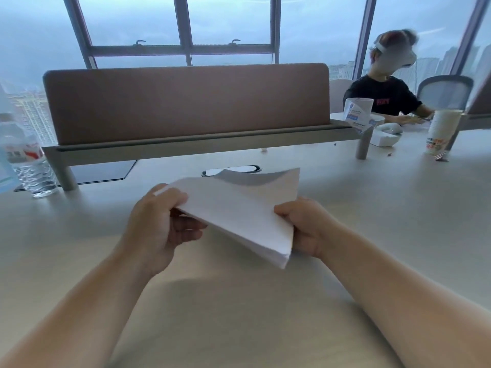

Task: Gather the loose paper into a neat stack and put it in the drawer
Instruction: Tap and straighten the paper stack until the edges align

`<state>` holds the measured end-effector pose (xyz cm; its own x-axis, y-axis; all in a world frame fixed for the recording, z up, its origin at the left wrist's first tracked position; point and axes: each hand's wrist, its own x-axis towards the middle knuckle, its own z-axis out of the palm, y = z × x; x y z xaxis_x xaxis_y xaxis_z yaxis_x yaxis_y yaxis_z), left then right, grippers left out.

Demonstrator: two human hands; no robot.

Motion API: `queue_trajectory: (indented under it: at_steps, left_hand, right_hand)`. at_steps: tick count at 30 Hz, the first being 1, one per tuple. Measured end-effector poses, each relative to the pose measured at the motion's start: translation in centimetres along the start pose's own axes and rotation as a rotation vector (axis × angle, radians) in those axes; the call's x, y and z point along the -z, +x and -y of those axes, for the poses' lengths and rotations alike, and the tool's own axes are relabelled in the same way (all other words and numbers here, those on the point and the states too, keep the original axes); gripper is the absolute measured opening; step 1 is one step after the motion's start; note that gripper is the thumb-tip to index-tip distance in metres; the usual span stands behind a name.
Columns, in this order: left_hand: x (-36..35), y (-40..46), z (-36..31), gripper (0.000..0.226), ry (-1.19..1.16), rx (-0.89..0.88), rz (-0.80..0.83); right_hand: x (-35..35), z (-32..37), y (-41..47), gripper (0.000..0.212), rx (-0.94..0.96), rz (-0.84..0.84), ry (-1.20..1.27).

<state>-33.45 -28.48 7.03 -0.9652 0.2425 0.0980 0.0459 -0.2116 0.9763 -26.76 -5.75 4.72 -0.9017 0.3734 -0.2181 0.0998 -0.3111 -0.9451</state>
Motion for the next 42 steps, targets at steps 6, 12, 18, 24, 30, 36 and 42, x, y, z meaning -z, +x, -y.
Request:
queue_trajectory:
  at_steps: [6,12,18,24,30,36,42]
  left_hand:
    - [1.5,0.3,-0.6,0.058,-0.016,0.414,0.299]
    - [0.0,-0.7,1.2,0.024,0.282,0.196,0.144]
    - [-1.5,-2.5,0.8,0.01,0.569,-0.441,-0.049]
    - [-1.3,-1.9,0.5,0.024,0.146,-0.383,-0.037]
    - [-0.4,-1.9,1.4,0.028,0.36,-0.367,-0.016]
    - [-0.8,-2.8,1.2,0.027,0.424,-0.382,-0.068]
    - [-2.6,-5.0,-0.6,0.024,0.264,-0.142,0.006]
  right_hand:
    - [1.4,0.7,0.0,0.043,0.196,-0.12,-0.196]
    - [0.9,1.9,-1.2,0.043,0.543,-0.104,-0.234]
    - [0.1,3.2,-3.7,0.047,0.939,-0.194,-0.313]
    - [-0.1,2.8,-3.4,0.033,0.97,-0.125,-0.245]
    - [0.1,1.1,-2.1,0.017,0.864,-0.124,-0.343]
    - [0.1,0.0,-2.1,0.013,0.819,-0.177,-0.381]
    - [2.7,-0.1,-4.8,0.007,0.669,-0.206,-0.485]
